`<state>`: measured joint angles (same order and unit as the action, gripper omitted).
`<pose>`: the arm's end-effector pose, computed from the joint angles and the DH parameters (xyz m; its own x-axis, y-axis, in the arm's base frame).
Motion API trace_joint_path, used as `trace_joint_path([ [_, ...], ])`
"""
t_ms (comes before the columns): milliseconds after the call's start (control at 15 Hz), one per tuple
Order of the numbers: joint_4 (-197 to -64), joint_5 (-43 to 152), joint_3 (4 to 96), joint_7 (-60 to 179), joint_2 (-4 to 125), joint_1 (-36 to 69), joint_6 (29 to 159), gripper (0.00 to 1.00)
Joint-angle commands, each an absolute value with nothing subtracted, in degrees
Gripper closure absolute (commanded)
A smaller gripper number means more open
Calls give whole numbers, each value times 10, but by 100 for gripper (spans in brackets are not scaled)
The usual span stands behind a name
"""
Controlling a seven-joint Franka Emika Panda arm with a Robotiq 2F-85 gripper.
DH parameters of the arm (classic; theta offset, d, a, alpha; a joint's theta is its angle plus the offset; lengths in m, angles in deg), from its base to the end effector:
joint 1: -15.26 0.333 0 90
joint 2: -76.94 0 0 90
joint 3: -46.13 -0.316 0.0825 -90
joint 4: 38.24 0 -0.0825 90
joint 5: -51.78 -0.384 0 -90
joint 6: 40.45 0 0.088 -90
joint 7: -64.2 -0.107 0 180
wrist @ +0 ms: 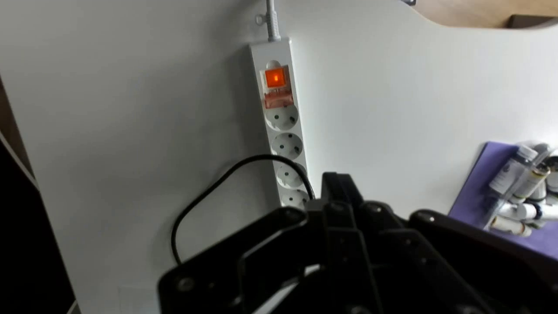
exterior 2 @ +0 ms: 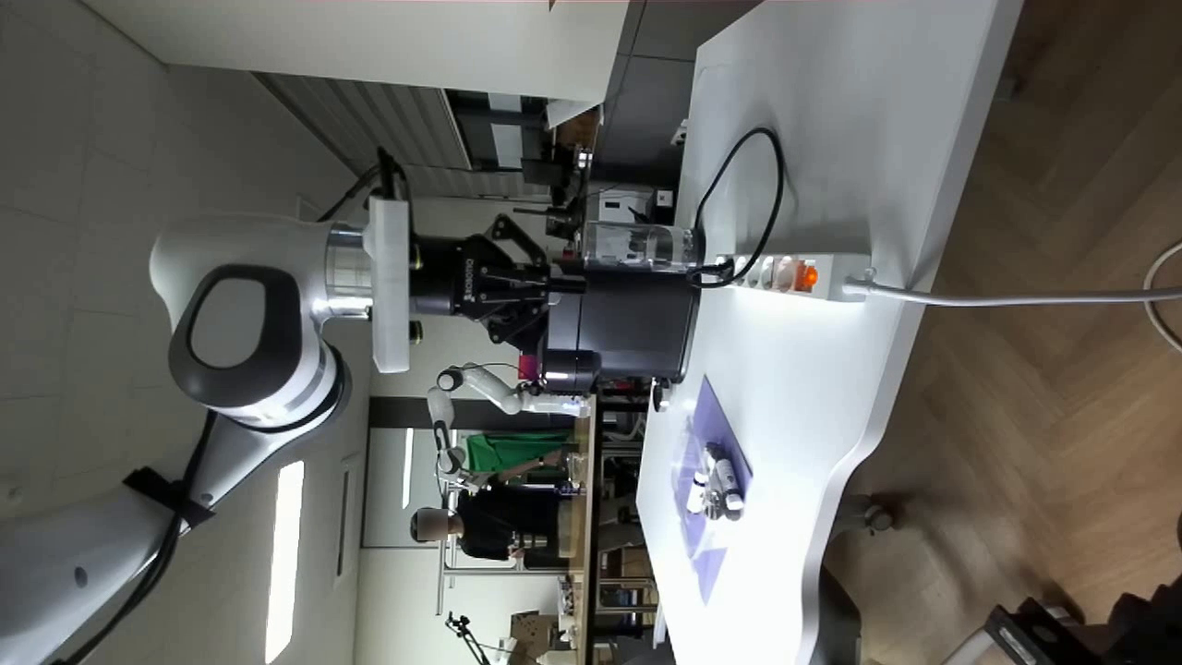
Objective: Turn off the extension cord
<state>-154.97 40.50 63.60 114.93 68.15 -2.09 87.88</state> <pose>0.4846 -0.3251 0.3784 0.9795 0.1606 0.1216 0.1657 -0.9856 -0.0327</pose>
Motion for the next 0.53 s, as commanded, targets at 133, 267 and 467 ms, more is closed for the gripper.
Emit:
trace_joint_path([
  [133, -1520, 432, 622, 1157, 631, -55, 849, 99],
  [267, -1508, 435, 620, 1157, 614, -60, 844, 99],
  [467, -1502, 435, 619, 1157, 612, -60, 841, 99],
])
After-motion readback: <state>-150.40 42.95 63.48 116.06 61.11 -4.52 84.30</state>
